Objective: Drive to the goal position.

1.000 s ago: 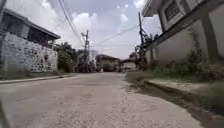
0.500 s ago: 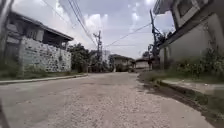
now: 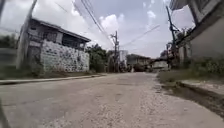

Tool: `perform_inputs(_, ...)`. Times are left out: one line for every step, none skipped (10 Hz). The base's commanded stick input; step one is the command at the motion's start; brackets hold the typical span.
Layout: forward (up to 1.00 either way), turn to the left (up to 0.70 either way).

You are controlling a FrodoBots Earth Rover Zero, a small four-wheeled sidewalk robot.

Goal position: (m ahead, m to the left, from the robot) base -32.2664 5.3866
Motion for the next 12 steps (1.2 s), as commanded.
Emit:
perform_inputs(0.0,1.0)
perform_inputs(0.0,1.0)
perform_inputs(0.0,1.0)
perform_inputs(0.0,1.0)
perform_inputs(0.0,1.0)
perform_inputs(0.0,1.0)
perform_inputs(0.0,1.0)
perform_inputs(0.0,1.0)
perform_inputs(0.0,1.0)
perform_inputs(0.0,1.0)
perform_inputs(0.0,1.0)
perform_inputs(0.0,1.0)
